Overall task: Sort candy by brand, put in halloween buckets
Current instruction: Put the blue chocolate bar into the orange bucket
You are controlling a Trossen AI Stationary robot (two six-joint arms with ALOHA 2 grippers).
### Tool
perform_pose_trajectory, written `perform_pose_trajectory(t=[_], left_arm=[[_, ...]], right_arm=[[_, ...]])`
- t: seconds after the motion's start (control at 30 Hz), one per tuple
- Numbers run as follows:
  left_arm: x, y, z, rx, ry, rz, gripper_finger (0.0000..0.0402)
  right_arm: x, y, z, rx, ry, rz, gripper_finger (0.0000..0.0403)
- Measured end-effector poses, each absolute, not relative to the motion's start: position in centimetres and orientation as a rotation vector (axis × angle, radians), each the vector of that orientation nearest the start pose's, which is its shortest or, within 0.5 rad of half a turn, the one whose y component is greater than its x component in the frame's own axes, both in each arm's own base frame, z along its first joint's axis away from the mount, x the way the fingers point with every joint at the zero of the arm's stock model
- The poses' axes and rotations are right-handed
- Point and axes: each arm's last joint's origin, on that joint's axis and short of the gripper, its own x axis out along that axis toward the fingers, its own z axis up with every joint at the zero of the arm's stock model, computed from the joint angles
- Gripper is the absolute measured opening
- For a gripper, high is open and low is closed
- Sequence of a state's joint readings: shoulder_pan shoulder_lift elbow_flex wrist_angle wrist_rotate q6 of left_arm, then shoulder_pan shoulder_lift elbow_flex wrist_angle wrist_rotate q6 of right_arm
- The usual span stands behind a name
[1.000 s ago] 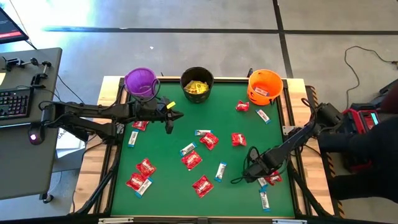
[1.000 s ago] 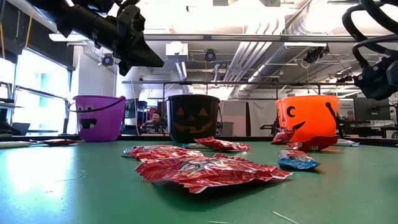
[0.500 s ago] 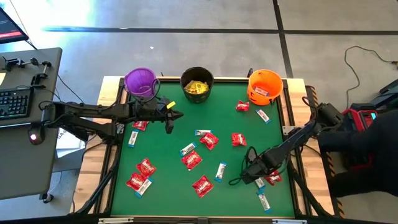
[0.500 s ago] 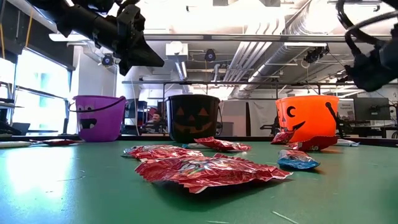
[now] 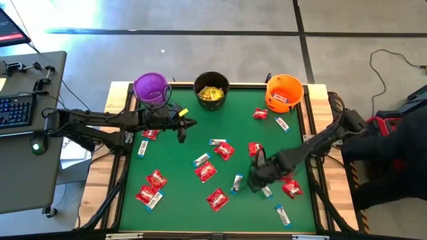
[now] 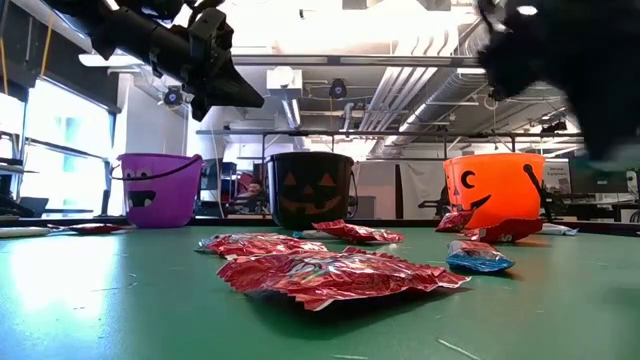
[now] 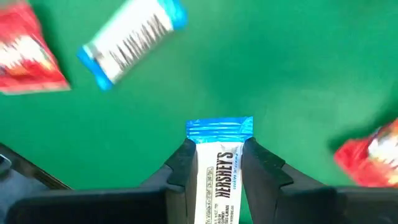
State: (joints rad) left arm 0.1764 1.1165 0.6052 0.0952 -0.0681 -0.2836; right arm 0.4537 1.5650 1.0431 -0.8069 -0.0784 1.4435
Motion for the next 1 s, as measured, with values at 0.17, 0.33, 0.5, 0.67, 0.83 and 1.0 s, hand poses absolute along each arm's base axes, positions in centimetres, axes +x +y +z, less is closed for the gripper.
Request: perform_pose_trajectory(t=[0.17,0.33,0.5,0.67,0.83,1.0], left_arm=[[23.2,4.3,23.5,-0.301,0.375,0.298,0.0001],[23.2,4.3,23.5,-0.291,0.37,0.295,0.0001],[23.2,4.3,23.5,-0.292,0.371,0.296,0.0001],[23.2,4.3,23.5,-0.292,0.371,0.296,0.0001],[23.2,4.4,23.5,-0.283,0.371,0.306,0.0],[23.2,4.4,23.5,-0.28,0.371,0.315,0.0]], right_arm=[[27.6,8.4,22.9,0.881,1.317,-0.56,0.0079],[29.1,2.0,25.3,0.83,1.274,-0.577,0.0079],[28.6,-5.9,28.1,0.801,1.233,-0.643,0.0079],[26.2,-13.2,31.7,0.782,1.144,-0.725,0.0079],[22.6,-18.4,34.3,0.762,1.076,-0.856,0.0079],[19.5,-21.6,34.5,0.788,1.061,-0.947,0.0079]])
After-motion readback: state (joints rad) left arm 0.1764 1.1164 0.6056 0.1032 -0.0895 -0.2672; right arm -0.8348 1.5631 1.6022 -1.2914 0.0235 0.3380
